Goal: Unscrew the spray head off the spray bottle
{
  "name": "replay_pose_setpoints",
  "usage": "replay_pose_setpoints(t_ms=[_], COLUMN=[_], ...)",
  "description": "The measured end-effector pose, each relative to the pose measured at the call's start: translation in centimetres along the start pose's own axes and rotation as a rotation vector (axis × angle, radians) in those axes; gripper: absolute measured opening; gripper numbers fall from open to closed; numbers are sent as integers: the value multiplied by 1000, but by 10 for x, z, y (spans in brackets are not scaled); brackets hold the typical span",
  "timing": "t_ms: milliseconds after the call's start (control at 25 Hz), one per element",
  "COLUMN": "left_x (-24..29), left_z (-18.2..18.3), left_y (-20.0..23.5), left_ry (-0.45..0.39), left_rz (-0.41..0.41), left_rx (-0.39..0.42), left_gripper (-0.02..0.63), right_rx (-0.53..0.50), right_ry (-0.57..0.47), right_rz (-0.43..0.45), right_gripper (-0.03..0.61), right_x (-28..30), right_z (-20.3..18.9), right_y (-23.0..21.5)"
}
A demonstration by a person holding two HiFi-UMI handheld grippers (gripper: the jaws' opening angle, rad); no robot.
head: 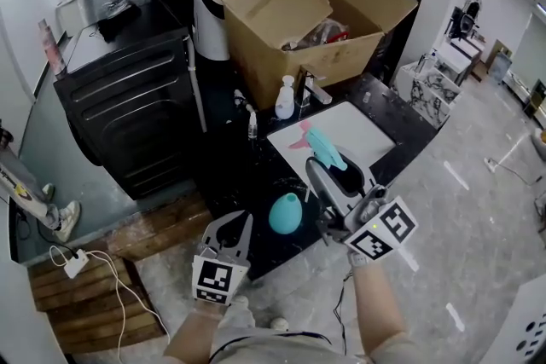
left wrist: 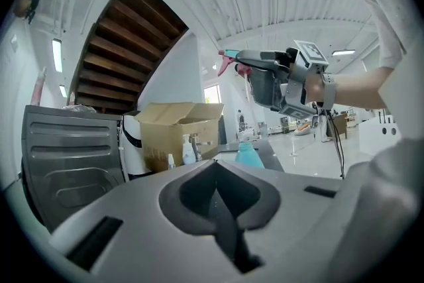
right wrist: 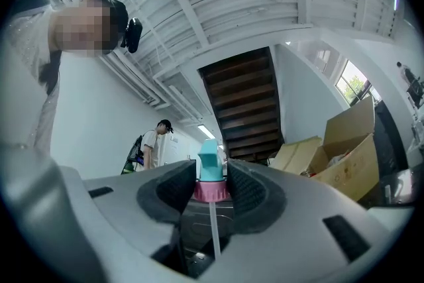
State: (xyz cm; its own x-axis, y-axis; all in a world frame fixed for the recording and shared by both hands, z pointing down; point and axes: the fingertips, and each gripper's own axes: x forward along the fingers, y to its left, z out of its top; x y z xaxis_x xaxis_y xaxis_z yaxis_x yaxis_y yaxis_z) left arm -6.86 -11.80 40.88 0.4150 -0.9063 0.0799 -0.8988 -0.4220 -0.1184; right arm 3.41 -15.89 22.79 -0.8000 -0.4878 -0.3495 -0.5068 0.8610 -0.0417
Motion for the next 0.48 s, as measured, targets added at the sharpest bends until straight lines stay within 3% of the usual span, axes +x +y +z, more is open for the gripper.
replay_pose_setpoints(t_ms=[480], left_x=[-25], left_z=[21], left_y=[11], left_ry=[-58], left_rz=[105], left_rx=[-55], left_gripper=[5], right_rx=[-7], right_ry=[70], right_rz=[-68], right_gripper=[150], right_x=[-57], right_z=[-11], right_y=[-5])
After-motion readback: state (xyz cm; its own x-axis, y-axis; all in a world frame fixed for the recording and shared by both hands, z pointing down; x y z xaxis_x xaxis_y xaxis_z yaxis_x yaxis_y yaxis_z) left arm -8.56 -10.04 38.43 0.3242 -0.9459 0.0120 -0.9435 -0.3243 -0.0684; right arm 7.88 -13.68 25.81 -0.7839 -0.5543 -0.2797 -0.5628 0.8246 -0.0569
